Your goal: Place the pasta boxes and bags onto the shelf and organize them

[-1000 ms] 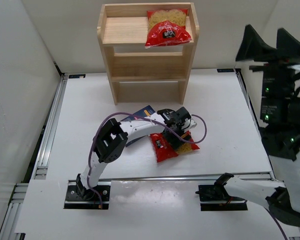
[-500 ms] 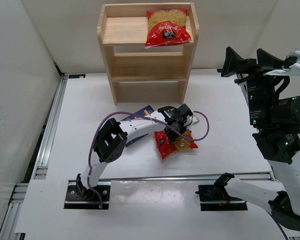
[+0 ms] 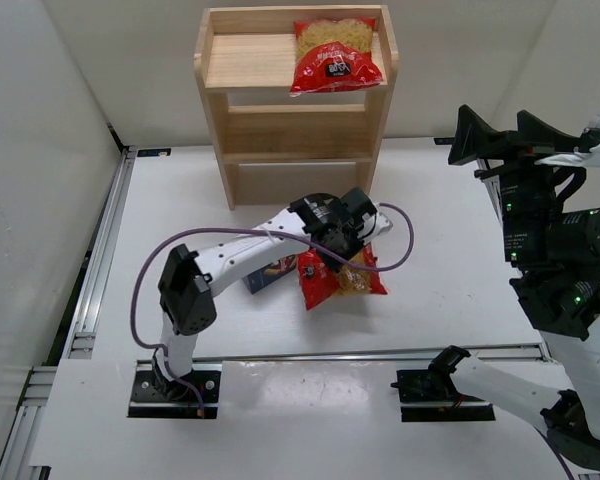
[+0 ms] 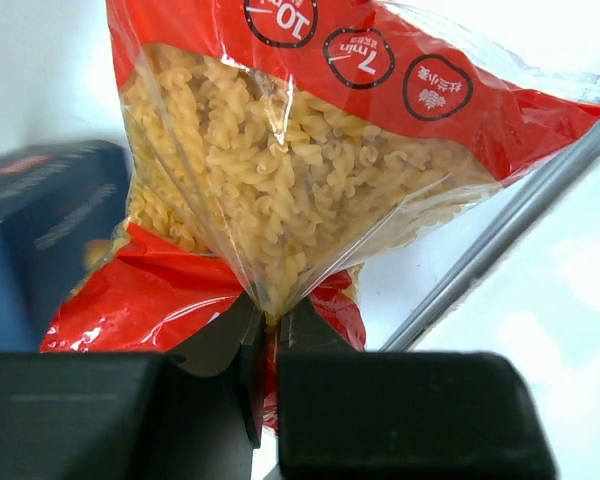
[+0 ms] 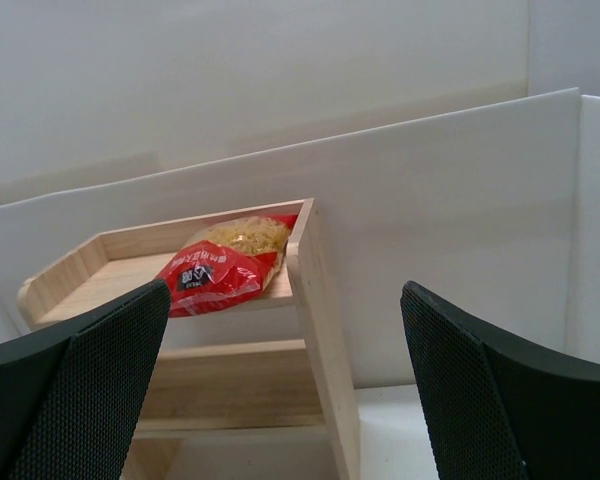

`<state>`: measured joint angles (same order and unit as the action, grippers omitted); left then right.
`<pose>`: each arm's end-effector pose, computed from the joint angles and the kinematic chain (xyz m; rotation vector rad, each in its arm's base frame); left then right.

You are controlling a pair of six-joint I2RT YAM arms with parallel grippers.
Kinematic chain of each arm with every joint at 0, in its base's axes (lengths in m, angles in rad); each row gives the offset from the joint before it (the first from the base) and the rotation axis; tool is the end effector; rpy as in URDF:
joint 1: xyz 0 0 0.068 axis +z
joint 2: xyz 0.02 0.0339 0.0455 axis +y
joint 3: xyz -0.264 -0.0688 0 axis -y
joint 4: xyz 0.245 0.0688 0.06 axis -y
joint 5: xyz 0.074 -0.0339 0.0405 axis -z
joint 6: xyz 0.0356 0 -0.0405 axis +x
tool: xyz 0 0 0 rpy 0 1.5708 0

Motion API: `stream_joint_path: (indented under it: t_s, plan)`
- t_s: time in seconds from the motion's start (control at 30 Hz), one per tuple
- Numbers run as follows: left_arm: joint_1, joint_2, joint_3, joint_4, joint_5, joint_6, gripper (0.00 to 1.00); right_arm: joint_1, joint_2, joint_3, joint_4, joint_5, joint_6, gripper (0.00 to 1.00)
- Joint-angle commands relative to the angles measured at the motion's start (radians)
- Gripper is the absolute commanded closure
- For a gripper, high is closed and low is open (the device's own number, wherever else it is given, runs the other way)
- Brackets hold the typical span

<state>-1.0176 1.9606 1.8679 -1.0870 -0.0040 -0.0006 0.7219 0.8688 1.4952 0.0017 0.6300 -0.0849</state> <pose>0.2164 -0.3501 0.2934 1.3555 2.4342 -0.2641 0.0859 0.0477 0.5677 0.1779 1.0652 0.2775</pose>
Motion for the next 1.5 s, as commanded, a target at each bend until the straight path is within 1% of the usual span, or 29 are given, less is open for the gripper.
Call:
stream_joint_path:
  t_s: [0.0,0.03,0.13,0.27,0.33,0.37,0.4,0.43,0.5,0.53,0.57,0.6,0.63,0.67,0.77,0.8,0.83,0.87,0.9,0.97,1.0,1.03,1.1,1.2,1.27,1.3,1.4,1.47]
  plan:
    - [0.016,-0.163,0.117,0.018,-0.030,0.001,0.90,0.002,-0.014,-0.007,0.038,0.023,0.011,0.00]
    - [0.016,-0.183,0.160,0.001,-0.040,0.001,0.90,0.002,-0.023,-0.007,0.038,0.033,0.011,0.00]
    - [0.045,-0.235,0.209,-0.011,-0.059,0.001,0.90,0.002,-0.033,-0.007,0.027,0.033,0.030,0.00]
    - [0.033,-0.417,0.200,0.057,-0.161,0.001,0.90,0.002,-0.044,0.002,0.018,0.100,0.051,0.00]
    - [0.010,-0.465,0.200,0.084,-0.252,0.001,0.90,0.002,-0.053,-0.007,0.018,0.138,0.060,0.00]
    - [0.010,-0.498,0.229,0.102,-0.287,0.001,0.90,0.002,-0.053,-0.007,0.018,0.175,0.071,0.00]
    - [0.010,-0.508,0.247,0.151,-0.328,0.001,0.90,0.002,-0.053,-0.018,0.018,0.187,0.071,0.00]
    - [0.010,-0.508,0.272,0.188,-0.444,0.001,0.90,0.002,-0.053,-0.027,0.009,0.188,0.083,0.00]
    - [0.010,-0.485,0.399,0.275,-0.565,0.001,0.90,0.002,-0.053,-0.027,0.000,0.188,0.108,0.00]
    - [0.010,-0.461,0.463,0.367,-0.603,0.001,0.90,0.002,-0.053,-0.036,-0.014,0.188,0.117,0.00]
    - [0.019,-0.432,0.535,0.419,-0.646,0.001,0.90,0.002,-0.053,-0.036,-0.028,0.178,0.117,0.00]
    - [0.019,-0.367,0.685,0.468,-0.646,0.001,0.90,0.002,-0.041,-0.036,-0.028,0.178,0.132,0.00]
    - [0.019,-0.339,0.742,0.510,-0.646,0.001,0.90,0.002,-0.040,-0.036,-0.041,0.178,0.143,0.00]
    - [0.019,-0.321,0.772,0.610,-0.630,0.001,0.90,0.002,-0.040,-0.036,-0.055,0.178,0.143,0.00]
    - [0.066,-0.295,0.738,0.757,-0.585,0.001,0.90,0.002,-0.031,-0.017,-0.077,0.168,0.161,0.00]
    - [0.118,-0.276,0.752,0.804,-0.585,0.001,0.90,0.002,-0.031,-0.016,-0.077,0.168,0.162,0.00]
    - [0.148,-0.225,0.770,0.824,-0.568,0.001,0.90,0.002,-0.031,-0.016,-0.086,0.168,0.162,0.00]
    - [0.209,-0.198,0.786,0.847,-0.547,0.001,0.90,0.002,-0.031,-0.007,-0.103,0.168,0.172,0.00]
    - [0.240,-0.162,0.795,0.896,-0.530,0.001,0.90,0.002,-0.031,0.002,-0.112,0.159,0.172,0.00]
    - [0.295,-0.135,0.775,0.966,-0.498,0.001,0.90,0.002,-0.031,0.013,-0.138,0.158,0.182,0.00]
    - [0.342,-0.121,0.775,0.992,-0.485,0.001,0.90,0.002,-0.031,0.013,-0.150,0.158,0.182,0.00]
    - [0.362,-0.089,0.775,1.053,-0.485,0.001,0.90,0.002,-0.040,0.022,-0.166,0.158,0.194,0.00]
    - [0.404,-0.066,0.748,1.120,-0.462,0.001,0.90,0.002,-0.040,0.033,-0.212,0.158,0.204,0.00]
    - [0.439,-0.029,0.702,1.218,-0.432,0.001,0.90,0.002,-0.050,0.053,-0.276,0.168,0.234,0.00]
    - [0.448,-0.009,0.680,1.242,-0.409,0.001,0.90,0.002,-0.059,0.071,-0.302,0.168,0.246,0.00]
    - [0.448,0.006,0.669,1.278,-0.400,0.001,0.90,0.002,-0.059,0.071,-0.327,0.168,0.255,0.00]
    - [0.458,0.041,0.645,1.341,-0.415,0.001,0.90,0.002,-0.059,0.091,-0.358,0.168,0.275,0.00]
    - [0.458,0.050,0.645,1.342,-0.436,0.001,0.90,0.002,-0.059,0.091,-0.371,0.168,0.284,0.00]
